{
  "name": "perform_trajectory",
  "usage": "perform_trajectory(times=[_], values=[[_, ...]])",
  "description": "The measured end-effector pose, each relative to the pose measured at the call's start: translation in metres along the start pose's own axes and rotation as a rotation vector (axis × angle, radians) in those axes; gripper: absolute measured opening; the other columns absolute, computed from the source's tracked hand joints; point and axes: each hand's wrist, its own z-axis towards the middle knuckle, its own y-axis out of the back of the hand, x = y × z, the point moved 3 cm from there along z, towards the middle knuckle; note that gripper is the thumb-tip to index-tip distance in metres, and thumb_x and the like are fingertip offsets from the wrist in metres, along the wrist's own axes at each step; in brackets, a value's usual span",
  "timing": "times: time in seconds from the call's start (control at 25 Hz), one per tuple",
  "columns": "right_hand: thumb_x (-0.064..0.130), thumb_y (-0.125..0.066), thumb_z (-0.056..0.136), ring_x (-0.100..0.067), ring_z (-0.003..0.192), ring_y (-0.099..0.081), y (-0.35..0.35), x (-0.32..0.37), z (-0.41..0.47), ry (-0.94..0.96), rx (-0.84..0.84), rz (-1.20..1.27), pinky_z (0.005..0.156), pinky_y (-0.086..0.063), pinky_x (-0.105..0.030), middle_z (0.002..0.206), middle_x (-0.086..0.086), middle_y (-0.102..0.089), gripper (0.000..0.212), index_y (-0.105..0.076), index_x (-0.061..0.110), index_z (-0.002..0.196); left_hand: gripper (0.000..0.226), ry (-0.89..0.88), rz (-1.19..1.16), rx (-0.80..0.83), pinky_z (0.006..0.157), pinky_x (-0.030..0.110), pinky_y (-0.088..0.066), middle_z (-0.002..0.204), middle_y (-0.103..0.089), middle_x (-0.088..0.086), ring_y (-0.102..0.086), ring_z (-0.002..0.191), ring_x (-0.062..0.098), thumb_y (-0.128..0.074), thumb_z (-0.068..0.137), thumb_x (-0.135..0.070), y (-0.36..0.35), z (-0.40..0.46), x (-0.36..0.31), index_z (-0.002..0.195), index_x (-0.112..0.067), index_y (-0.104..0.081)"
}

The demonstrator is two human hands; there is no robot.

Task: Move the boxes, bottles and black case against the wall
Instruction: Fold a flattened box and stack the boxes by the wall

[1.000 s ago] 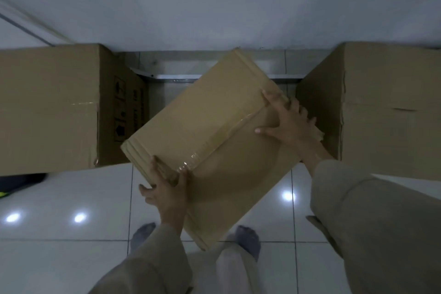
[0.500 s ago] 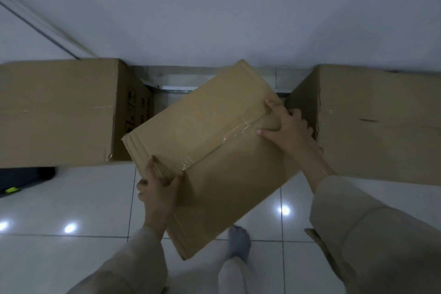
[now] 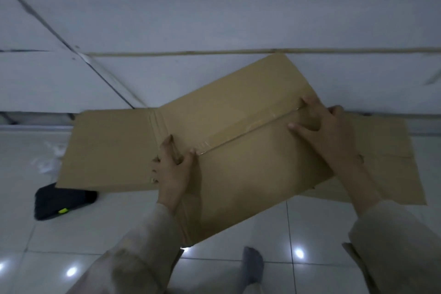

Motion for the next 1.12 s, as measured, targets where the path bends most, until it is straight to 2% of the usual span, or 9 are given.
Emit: perform_trajectory(times=[0.2,0.36,0.48,0.64,0.76,0.84,0.92,1.0,1.12], values=[[0.050,-0.066,0.074,-0.036,0.092,-0.052,0.031,0.037,-0.028,-0.010,-0.131,0.038,0.077,-0.043,-0.038,0.100,-0.011,-0.041,0.064,-0.041,0.040,0.132,0.063,-0.164,0.027,-0.006,0.106,0.043,-0.033,0.129,-0.040,0.021,-0.035,0.124,0.032,-0.065,0.079,-0.038,0.048,0.010,-0.038,0.134,-0.039,-0.035],[0.046,-0.063,0.078,-0.031,0.084,-0.050,0.014,0.083,-0.042,0.037,-0.100,0.148,0.075,-0.044,-0.035,0.096,-0.009,-0.041,0.061,-0.039,0.042,0.134,0.062,-0.261,0.091,-0.054,0.105,0.045,-0.033,0.132,-0.040,0.022,-0.036,0.125,0.038,-0.061,0.082,-0.038,0.112,0.032,-0.059,0.137,-0.037,-0.033],[0.042,-0.061,0.081,-0.029,0.095,-0.051,-0.035,0.127,-0.049,0.105,-0.024,0.228,0.081,-0.043,-0.033,0.109,-0.011,-0.046,0.060,-0.036,0.041,0.136,0.060,-0.285,0.158,-0.108,0.097,0.037,-0.031,0.139,-0.035,0.022,-0.035,0.127,0.038,-0.061,0.085,-0.031,0.167,0.065,-0.055,0.138,-0.032,-0.034],[0.036,-0.069,0.076,-0.030,0.125,-0.041,-0.131,0.186,-0.075,0.141,0.212,0.346,0.105,-0.037,-0.038,0.135,-0.014,-0.038,0.073,-0.032,0.041,0.138,0.074,-0.154,0.350,-0.077,0.109,0.054,-0.023,0.142,-0.029,0.026,-0.027,0.131,0.045,-0.072,0.071,-0.044,0.229,0.152,0.003,0.135,-0.041,-0.034],[0.036,-0.074,0.072,-0.030,0.141,-0.017,-0.191,0.224,-0.103,0.143,0.394,0.347,0.114,-0.022,-0.037,0.152,-0.016,-0.015,0.088,-0.020,0.041,0.141,0.077,-0.089,0.429,0.057,0.112,0.055,-0.023,0.147,-0.023,0.025,-0.025,0.133,0.047,-0.073,0.069,-0.045,0.264,0.199,0.051,0.136,-0.039,-0.034],[0.042,-0.072,0.071,-0.029,0.143,-0.007,-0.209,0.247,-0.107,0.139,0.414,0.261,0.113,-0.021,-0.037,0.155,-0.014,0.002,0.093,-0.014,0.038,0.144,0.076,-0.093,0.460,0.109,0.115,0.054,-0.019,0.151,-0.017,0.024,-0.019,0.138,0.044,-0.071,0.073,-0.042,0.282,0.215,0.076,0.138,-0.037,-0.033],[0.046,-0.071,0.072,-0.032,0.143,-0.007,-0.217,0.266,-0.101,0.130,0.418,0.177,0.111,-0.026,-0.043,0.155,-0.014,0.008,0.097,-0.008,0.036,0.145,0.082,-0.128,0.501,0.104,0.116,0.052,-0.013,0.156,-0.008,0.017,-0.009,0.143,0.039,-0.064,0.068,-0.056,0.292,0.216,0.092,0.140,-0.037,-0.030],[0.048,-0.069,0.073,-0.035,0.142,-0.008,-0.225,0.287,-0.099,0.123,0.430,0.124,0.108,-0.030,-0.048,0.154,-0.015,0.011,0.098,-0.005,0.035,0.146,0.087,-0.196,0.554,0.112,0.116,0.054,-0.005,0.159,0.002,-0.002,0.003,0.146,0.030,-0.058,0.064,-0.069,0.293,0.198,0.103,0.140,-0.043,-0.025],[0.049,-0.067,0.074,-0.036,0.140,-0.009,-0.242,0.320,-0.100,0.101,0.416,0.114,0.104,-0.033,-0.051,0.154,-0.014,0.012,0.096,-0.004,0.036,0.146,0.109,-0.355,0.704,0.315,0.111,0.059,0.008,0.148,0.022,-0.023,0.023,0.141,0.015,-0.031,0.039,-0.096,0.276,0.155,0.129,0.136,-0.058,0.003]])
